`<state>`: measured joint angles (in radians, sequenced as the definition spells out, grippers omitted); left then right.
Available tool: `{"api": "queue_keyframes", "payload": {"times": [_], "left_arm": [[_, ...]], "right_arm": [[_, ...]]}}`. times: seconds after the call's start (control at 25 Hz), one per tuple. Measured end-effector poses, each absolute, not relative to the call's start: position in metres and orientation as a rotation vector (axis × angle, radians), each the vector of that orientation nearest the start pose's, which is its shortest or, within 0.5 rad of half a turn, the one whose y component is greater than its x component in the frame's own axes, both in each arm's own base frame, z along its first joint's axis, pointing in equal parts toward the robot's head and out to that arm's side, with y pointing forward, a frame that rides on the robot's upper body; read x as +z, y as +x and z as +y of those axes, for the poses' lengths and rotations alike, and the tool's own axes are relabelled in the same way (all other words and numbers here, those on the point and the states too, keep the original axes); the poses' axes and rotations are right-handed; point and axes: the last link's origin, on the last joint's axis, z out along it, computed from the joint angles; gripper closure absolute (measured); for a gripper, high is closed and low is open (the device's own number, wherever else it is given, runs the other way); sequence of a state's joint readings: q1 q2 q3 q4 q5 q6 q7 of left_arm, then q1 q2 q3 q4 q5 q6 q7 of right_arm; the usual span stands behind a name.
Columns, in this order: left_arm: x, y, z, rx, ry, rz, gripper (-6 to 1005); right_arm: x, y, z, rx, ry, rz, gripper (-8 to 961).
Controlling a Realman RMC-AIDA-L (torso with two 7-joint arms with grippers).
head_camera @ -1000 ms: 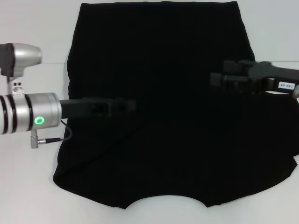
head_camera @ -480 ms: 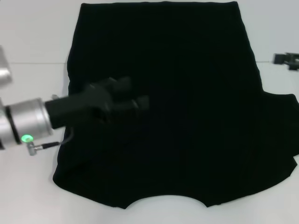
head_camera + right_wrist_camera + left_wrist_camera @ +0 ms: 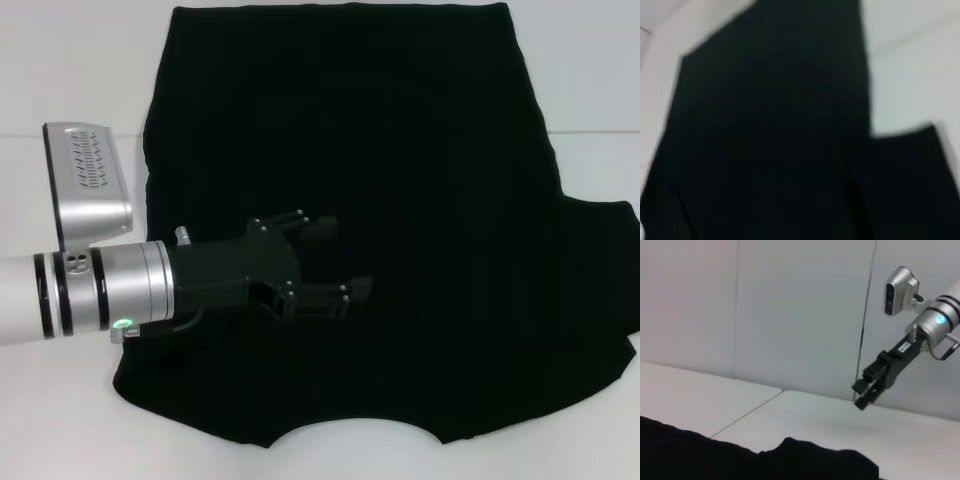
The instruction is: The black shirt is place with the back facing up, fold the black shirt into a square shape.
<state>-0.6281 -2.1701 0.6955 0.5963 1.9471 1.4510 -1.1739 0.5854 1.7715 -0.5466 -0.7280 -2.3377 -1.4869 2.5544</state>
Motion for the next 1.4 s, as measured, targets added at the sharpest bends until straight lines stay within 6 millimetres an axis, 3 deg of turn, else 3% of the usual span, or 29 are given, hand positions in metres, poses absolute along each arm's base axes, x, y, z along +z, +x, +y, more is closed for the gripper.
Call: {"api": "queue_keyframes", "payload": {"times": [0.32, 0.76, 1.0, 1.4], "left_arm": [[-0.048, -0.218, 0.353, -0.719, -2.713, -0.321, 105], [-0.054, -0.221, 0.355, -0.662, -2.711, -0.31, 112], [-0.056, -0.223, 0.356, -0.644, -2.701, -0.314, 115], [-0.054, -0.226, 0.358, -0.637, -2.684, -0.331, 122]], "right_arm": [[0.139, 0.354, 0.354, 0.226, -1.81, 1.992, 74], [0.108, 0.354, 0.37, 0.228, -1.793, 1.991, 77], [0.095, 0.352, 0.376, 0.211, -1.79, 1.978, 148], [0.085, 0.351, 0.382, 0.163, -1.786, 1.934, 482]]}}
